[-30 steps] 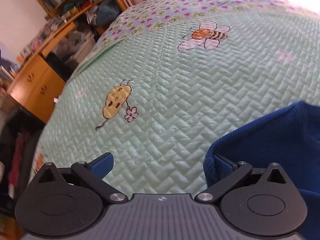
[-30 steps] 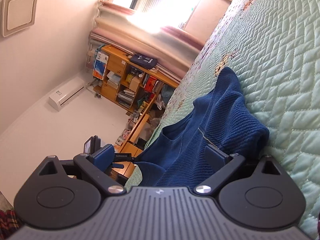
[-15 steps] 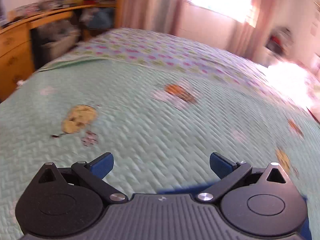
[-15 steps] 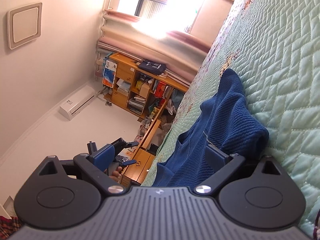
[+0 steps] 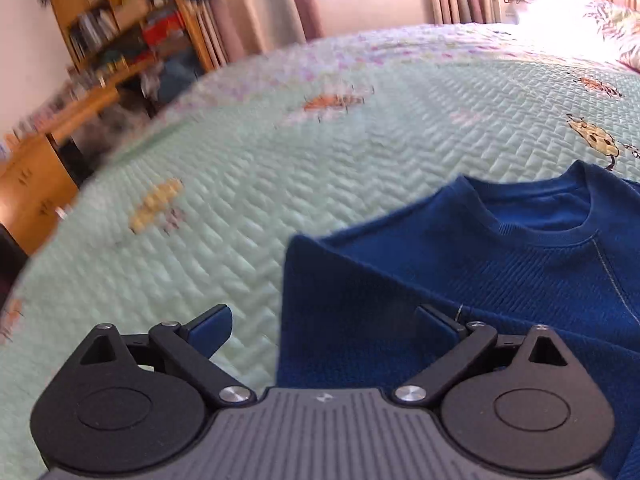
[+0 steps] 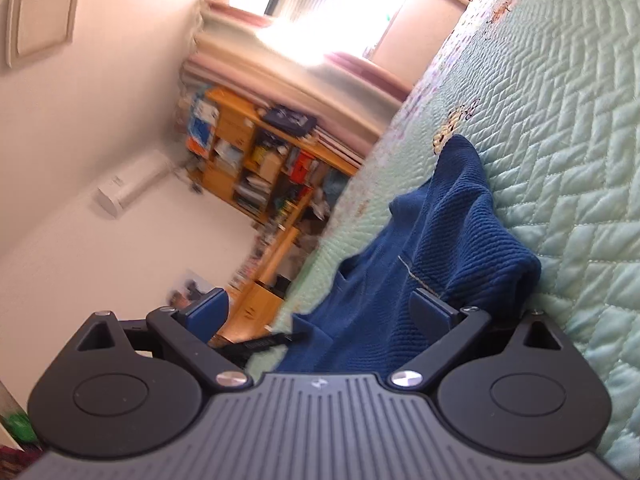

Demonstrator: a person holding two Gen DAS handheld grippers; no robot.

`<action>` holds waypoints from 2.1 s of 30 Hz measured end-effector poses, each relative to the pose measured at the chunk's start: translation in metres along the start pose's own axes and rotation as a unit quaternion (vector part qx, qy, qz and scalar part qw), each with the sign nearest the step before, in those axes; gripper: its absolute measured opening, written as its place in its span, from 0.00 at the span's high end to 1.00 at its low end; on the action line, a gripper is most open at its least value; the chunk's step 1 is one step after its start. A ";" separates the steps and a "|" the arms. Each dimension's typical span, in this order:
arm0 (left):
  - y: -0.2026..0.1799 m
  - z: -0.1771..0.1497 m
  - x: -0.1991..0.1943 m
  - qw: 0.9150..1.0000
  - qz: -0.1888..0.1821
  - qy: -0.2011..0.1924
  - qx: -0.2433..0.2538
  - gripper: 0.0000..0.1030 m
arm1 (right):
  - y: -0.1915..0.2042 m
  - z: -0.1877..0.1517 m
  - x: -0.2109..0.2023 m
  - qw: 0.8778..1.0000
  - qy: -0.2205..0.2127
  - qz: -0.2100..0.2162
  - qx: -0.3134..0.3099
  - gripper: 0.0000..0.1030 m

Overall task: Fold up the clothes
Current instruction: 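Release the fabric and lift both grippers back over the folded sweater, then grasp the sweater hem with both grippers side by side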

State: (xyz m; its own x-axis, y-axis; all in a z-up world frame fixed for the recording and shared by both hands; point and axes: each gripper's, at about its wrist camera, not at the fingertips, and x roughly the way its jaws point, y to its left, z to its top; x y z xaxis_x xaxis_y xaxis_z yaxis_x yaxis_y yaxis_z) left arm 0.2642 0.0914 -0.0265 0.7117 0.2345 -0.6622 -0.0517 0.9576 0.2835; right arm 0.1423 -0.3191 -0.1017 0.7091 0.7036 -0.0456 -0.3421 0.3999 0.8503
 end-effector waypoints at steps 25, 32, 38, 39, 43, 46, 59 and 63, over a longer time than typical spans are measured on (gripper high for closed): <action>-0.027 -0.061 -0.190 0.999 -0.042 -0.008 0.000 0.01 | 0.096 -0.050 -0.010 0.991 0.130 -0.013 -0.037 0.03; -0.024 -0.081 -0.195 0.999 -0.050 0.007 -0.011 0.01 | 0.073 -0.064 -0.006 0.985 0.163 -0.057 -0.008 0.03; 0.025 -0.145 -0.205 0.995 -0.064 0.017 -0.074 0.01 | 0.103 -0.032 -0.069 0.989 0.137 0.019 -0.047 0.03; 0.037 -0.160 -0.208 0.994 -0.067 0.014 -0.087 0.01 | 0.111 -0.027 -0.087 0.988 0.130 0.021 -0.079 0.03; 0.080 -0.218 -0.218 0.985 -0.083 0.031 -0.146 0.01 | 0.141 -0.030 -0.159 0.976 0.092 -0.027 -0.194 0.02; 0.101 -0.249 -0.220 0.975 -0.107 0.049 -0.189 0.01 | 0.129 -0.045 -0.183 0.978 0.128 -0.067 -0.150 0.00; 0.114 -0.280 -0.205 0.933 -0.206 0.074 -0.285 0.01 | 0.064 -0.087 -0.182 0.988 0.136 -0.064 0.048 0.00; 0.104 -0.276 -0.206 0.932 -0.226 0.070 -0.276 0.01 | 0.063 -0.087 -0.185 0.987 0.141 -0.061 0.044 0.00</action>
State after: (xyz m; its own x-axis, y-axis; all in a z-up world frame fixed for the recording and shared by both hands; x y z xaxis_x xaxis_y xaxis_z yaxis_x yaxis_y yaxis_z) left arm -0.0816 0.1888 -0.0519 0.6516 -0.2319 -0.7223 -0.1478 0.8951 -0.4207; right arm -0.0640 -0.3728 -0.0855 0.5371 0.7943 -0.2838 -0.2016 0.4476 0.8712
